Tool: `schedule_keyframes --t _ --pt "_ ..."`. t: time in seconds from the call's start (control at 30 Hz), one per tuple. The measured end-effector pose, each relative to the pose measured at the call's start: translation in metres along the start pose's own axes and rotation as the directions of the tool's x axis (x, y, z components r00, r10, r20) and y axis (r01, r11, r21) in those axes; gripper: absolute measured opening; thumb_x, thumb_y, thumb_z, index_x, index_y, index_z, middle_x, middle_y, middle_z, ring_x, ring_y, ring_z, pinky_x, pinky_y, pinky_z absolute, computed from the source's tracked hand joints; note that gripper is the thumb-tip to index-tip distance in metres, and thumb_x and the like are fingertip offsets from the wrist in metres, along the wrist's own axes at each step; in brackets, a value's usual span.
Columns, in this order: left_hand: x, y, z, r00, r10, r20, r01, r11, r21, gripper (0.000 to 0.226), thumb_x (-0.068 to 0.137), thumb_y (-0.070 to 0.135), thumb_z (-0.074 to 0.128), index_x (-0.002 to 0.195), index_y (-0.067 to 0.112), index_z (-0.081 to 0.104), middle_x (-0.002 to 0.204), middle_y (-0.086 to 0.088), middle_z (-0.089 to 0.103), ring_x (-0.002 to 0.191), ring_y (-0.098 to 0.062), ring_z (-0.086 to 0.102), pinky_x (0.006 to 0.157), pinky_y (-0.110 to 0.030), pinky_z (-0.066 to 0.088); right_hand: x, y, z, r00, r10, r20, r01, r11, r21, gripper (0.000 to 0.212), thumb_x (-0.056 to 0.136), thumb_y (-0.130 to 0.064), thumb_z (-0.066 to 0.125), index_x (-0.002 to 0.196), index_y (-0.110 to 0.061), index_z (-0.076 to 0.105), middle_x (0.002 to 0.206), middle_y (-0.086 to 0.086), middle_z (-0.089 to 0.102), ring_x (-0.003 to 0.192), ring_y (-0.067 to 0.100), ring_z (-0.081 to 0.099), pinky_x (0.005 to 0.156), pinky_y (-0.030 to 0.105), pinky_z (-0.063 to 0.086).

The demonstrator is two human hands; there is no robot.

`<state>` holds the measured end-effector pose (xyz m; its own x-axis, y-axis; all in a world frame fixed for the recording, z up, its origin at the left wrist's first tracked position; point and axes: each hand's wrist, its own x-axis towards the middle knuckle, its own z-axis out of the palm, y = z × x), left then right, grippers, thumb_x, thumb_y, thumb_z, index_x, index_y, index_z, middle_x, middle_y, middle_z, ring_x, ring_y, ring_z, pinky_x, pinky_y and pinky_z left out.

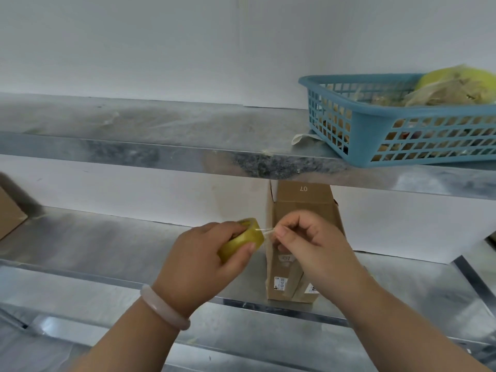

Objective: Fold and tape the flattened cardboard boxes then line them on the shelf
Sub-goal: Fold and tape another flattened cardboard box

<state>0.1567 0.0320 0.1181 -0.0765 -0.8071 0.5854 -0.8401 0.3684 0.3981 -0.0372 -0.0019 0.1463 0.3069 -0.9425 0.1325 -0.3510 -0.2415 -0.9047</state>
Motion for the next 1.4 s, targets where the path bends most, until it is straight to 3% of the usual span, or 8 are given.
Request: schedule_keyframes --t 0.13,0.27,0.4,0.53,0.83,1.1,1.2,1.4 --pt "0.011 0.002 0.001 0.989 -0.142 0.045 0.135 0.983 0.123 0.051 0.077 0.074 0.036 0.091 0.036 0.067 0.071 0.015 0.063 0.063 -0.006 0.057 0.057 -0.025 0.048 0.0 -0.001 -0.002 0.995 0.096 0.024 -0.099 0.982 0.16 0.013 0.097 -0.019 0.055 0.092 -0.019 0.067 0.088 -0.009 0.074 0.081 0.006 0.07 0.075 0.021 0.055" --pt "0.014 0.008 0.005 0.989 -0.135 0.062 0.125 0.982 0.143 0.048 0.075 0.078 0.033 0.074 0.036 0.057 0.062 0.012 0.056 0.059 -0.006 0.053 0.052 -0.022 0.044 0.003 0.003 -0.004 0.98 0.201 0.01 -0.186 0.888 0.42 0.015 0.099 -0.016 0.053 0.091 -0.009 0.064 0.091 0.008 0.076 0.086 0.025 0.073 0.087 0.047 0.056" --pt "0.011 0.006 -0.004 0.99 -0.097 0.103 0.123 0.953 -0.279 0.032 0.082 0.061 0.046 0.071 0.032 0.056 0.065 0.008 0.056 0.065 -0.012 0.054 0.056 -0.023 0.042 0.003 -0.002 -0.019 0.97 0.239 0.053 -0.21 0.701 0.681 0.016 0.1 -0.011 0.046 0.09 -0.002 0.054 0.091 0.025 0.072 0.081 0.035 0.071 0.076 0.045 0.06" --pt "0.007 0.008 -0.011 0.974 0.0 0.227 0.117 0.855 -0.505 0.019 0.086 0.044 0.053 0.079 0.027 0.058 0.073 0.006 0.056 0.069 -0.011 0.053 0.064 -0.018 0.042 -0.003 0.0 -0.03 0.983 0.172 0.062 -0.167 0.709 0.685 0.027 0.077 -0.022 0.066 0.09 0.0 0.056 0.087 0.024 0.072 0.073 0.029 0.071 0.068 0.04 0.061" --pt "0.015 0.014 -0.009 0.993 0.044 0.113 -0.051 0.997 0.062 0.047 0.076 0.081 0.039 0.063 0.037 0.05 0.053 0.016 0.048 0.053 -0.008 0.049 0.055 -0.019 0.036 -0.023 0.02 -0.041 0.977 0.093 -0.192 0.033 0.823 0.567 0.019 0.072 -0.015 0.068 0.08 -0.007 0.053 0.077 0.019 0.073 0.07 0.03 0.073 0.053 0.033 0.057" --pt "0.018 0.017 -0.006 0.973 0.215 0.079 -0.221 0.973 0.07 0.037 0.094 0.048 0.039 0.07 0.028 0.059 0.058 0.017 0.049 0.05 -0.006 0.044 0.066 -0.037 0.04 -0.031 0.029 -0.057 0.973 0.068 -0.221 0.069 0.826 0.56 0.047 0.046 -0.055 0.087 0.069 -0.022 0.063 0.078 0.018 0.074 0.073 0.031 0.074 0.052 0.029 0.056" --pt "0.02 0.012 -0.006 0.975 0.212 0.062 -0.22 0.955 0.197 0.043 0.089 0.058 0.042 0.069 0.027 0.063 0.059 0.017 0.055 0.051 -0.004 0.047 0.068 -0.036 0.041 -0.032 0.031 -0.061 0.966 0.064 -0.251 0.088 0.83 0.551 0.03 0.06 -0.039 0.079 0.071 -0.019 0.061 0.075 0.016 0.073 0.071 0.029 0.074 0.051 0.03 0.055" --pt "0.021 0.004 0.0 0.983 0.185 -0.002 -0.172 0.916 0.361 0.061 0.086 0.074 0.033 0.064 0.024 0.062 0.053 0.012 0.053 0.048 -0.012 0.049 0.068 -0.034 0.036 -0.029 0.039 -0.068 0.966 0.058 -0.251 0.092 0.831 0.549 0.052 0.041 -0.061 0.088 0.069 -0.025 0.063 0.077 0.018 0.073 0.076 0.032 0.074 0.052 0.03 0.057"
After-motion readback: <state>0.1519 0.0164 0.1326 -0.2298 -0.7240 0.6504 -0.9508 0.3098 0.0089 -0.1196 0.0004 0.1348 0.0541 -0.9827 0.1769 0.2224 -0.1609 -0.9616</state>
